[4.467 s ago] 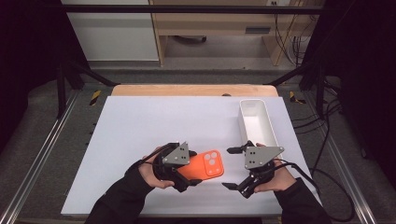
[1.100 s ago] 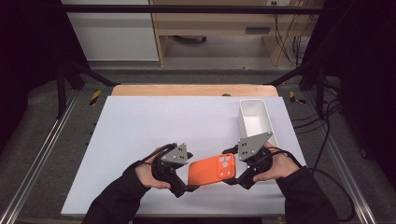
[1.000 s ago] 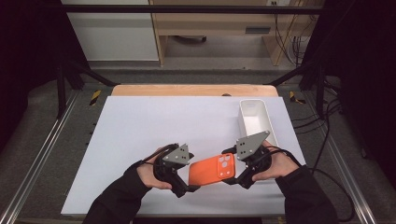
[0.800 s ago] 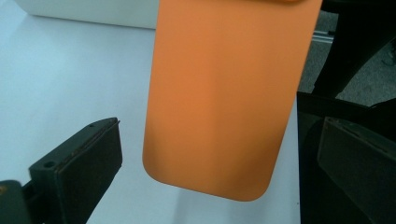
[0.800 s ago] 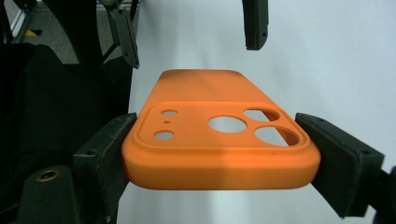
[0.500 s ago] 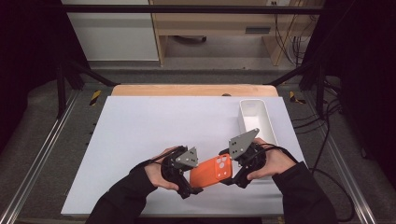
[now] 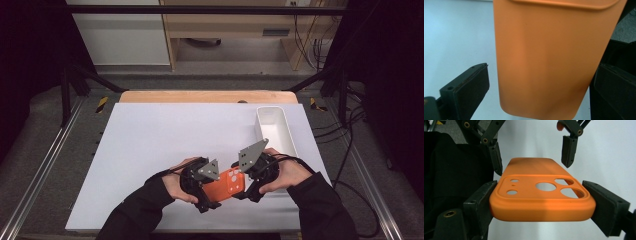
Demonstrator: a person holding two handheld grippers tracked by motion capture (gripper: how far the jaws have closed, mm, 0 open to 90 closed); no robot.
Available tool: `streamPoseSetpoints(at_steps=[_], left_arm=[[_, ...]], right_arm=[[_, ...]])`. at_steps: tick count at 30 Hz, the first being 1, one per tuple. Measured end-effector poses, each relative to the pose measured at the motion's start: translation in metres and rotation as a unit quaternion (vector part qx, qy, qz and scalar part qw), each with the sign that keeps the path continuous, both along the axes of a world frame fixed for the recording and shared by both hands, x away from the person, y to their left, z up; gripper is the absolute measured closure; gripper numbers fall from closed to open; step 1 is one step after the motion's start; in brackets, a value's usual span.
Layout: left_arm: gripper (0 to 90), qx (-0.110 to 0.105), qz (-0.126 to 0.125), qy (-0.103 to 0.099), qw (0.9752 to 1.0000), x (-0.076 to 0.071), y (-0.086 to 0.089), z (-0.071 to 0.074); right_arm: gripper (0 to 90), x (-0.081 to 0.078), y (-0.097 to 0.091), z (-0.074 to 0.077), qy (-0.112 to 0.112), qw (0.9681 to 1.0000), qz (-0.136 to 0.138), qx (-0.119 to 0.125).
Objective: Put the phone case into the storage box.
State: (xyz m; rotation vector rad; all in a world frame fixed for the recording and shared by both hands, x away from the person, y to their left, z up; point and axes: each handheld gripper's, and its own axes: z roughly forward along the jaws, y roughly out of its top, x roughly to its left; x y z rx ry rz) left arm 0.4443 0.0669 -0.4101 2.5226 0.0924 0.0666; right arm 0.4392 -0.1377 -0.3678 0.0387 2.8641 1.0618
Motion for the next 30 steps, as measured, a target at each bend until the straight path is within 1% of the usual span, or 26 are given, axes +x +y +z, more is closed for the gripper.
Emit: streamPoseSetpoints(at_steps=[1,4,6,11,15,18,21,23,30], left_arm=[[0.0,0.000,0.000,0.000,1.0000,0.000,0.000,0.000],[0.0,0.012,-0.002,0.003,0.9999,0.002,-0.003,-0.003],[0.6,0.014,-0.002,0.004,0.9999,0.003,-0.004,-0.004],[5.7,0.023,-0.010,0.005,0.9997,0.003,-0.007,-0.006],[10.4,0.026,-0.013,0.008,0.9996,0.003,-0.007,-0.006],[13.7,0.031,-0.021,0.008,0.9993,0.002,-0.009,-0.007],[14.3,0.031,-0.023,0.006,0.9992,0.002,-0.010,-0.007],[14.7,0.031,-0.028,0.000,0.9991,0.001,-0.010,-0.006],[15.4,0.025,-0.022,-0.009,0.9994,0.001,-0.008,-0.003]], right_arm=[[16.7,0.000,0.000,0.000,0.000,1.0000,0.000,0.000],[16.7,0.000,0.001,0.000,0.001,1.0000,0.001,-0.004],[16.7,-0.001,0.002,0.000,0.001,1.0000,0.001,-0.005],[16.7,-0.001,0.005,0.001,0.001,1.0000,0.004,-0.008],[16.7,-0.001,0.006,0.000,0.000,0.9999,0.007,-0.012],[16.7,0.000,0.007,-0.001,-0.001,0.9998,0.008,-0.017],[16.6,-0.001,0.007,-0.001,-0.001,0.9998,0.008,-0.018],[16.5,-0.001,0.006,0.000,-0.002,0.9998,0.008,-0.017],[15.0,0.000,0.005,0.001,-0.005,1.0000,0.006,-0.005]])
